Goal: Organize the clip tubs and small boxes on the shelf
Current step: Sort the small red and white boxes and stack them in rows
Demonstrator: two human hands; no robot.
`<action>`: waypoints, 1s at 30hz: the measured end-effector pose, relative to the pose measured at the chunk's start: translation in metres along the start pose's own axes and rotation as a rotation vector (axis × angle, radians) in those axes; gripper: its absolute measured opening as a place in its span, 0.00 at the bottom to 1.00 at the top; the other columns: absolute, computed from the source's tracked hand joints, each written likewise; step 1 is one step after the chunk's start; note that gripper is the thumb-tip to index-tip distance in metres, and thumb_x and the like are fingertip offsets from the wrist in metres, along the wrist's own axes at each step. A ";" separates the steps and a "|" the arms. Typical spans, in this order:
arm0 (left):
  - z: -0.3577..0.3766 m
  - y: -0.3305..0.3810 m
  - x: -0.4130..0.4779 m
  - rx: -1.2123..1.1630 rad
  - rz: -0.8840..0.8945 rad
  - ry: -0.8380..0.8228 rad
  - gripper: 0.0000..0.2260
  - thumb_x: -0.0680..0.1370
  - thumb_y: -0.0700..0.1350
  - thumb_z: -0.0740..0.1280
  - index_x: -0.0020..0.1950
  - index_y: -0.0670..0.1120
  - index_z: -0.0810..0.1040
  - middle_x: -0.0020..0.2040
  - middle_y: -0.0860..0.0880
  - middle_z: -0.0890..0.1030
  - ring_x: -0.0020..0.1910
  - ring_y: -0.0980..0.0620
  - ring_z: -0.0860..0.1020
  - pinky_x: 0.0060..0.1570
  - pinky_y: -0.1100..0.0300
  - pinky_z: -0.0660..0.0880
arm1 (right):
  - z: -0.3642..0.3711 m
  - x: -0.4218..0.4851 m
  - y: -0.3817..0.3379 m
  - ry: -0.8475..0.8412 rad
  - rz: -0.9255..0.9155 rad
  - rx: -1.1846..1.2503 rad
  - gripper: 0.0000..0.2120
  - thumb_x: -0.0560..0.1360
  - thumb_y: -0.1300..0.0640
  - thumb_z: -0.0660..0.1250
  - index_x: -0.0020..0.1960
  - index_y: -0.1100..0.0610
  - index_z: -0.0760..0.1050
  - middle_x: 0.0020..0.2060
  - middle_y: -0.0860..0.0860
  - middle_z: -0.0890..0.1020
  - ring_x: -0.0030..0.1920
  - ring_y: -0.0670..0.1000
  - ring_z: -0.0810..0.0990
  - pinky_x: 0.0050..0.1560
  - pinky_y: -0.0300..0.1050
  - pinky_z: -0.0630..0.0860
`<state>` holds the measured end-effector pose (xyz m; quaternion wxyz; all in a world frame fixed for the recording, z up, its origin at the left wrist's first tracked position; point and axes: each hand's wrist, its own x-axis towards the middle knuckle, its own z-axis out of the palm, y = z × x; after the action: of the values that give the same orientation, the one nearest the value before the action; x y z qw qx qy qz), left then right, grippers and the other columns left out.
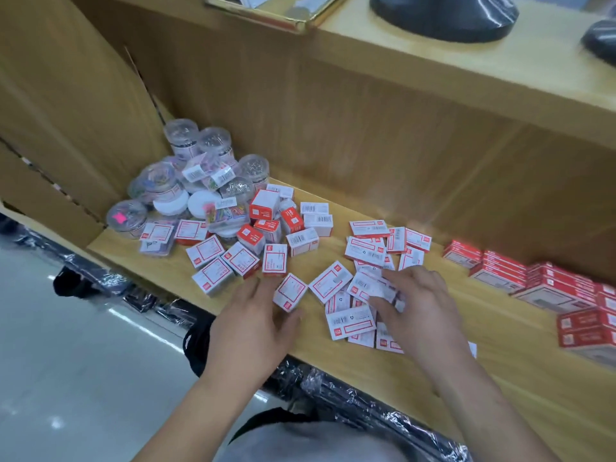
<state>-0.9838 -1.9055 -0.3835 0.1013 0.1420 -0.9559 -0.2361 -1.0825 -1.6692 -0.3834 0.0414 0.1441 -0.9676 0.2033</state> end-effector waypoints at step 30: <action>0.041 0.115 0.067 -0.757 0.195 -0.328 0.10 0.80 0.44 0.70 0.55 0.60 0.80 0.39 0.58 0.80 0.38 0.57 0.77 0.40 0.65 0.74 | -0.069 -0.020 0.037 0.320 0.521 0.915 0.11 0.75 0.64 0.73 0.49 0.48 0.83 0.41 0.61 0.79 0.40 0.66 0.83 0.39 0.57 0.84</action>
<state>-1.0833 -1.8122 -0.3555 0.0149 -0.0356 -0.8141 -0.5795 -1.0729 -1.6033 -0.3369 0.0696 -0.1295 -0.7657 0.6262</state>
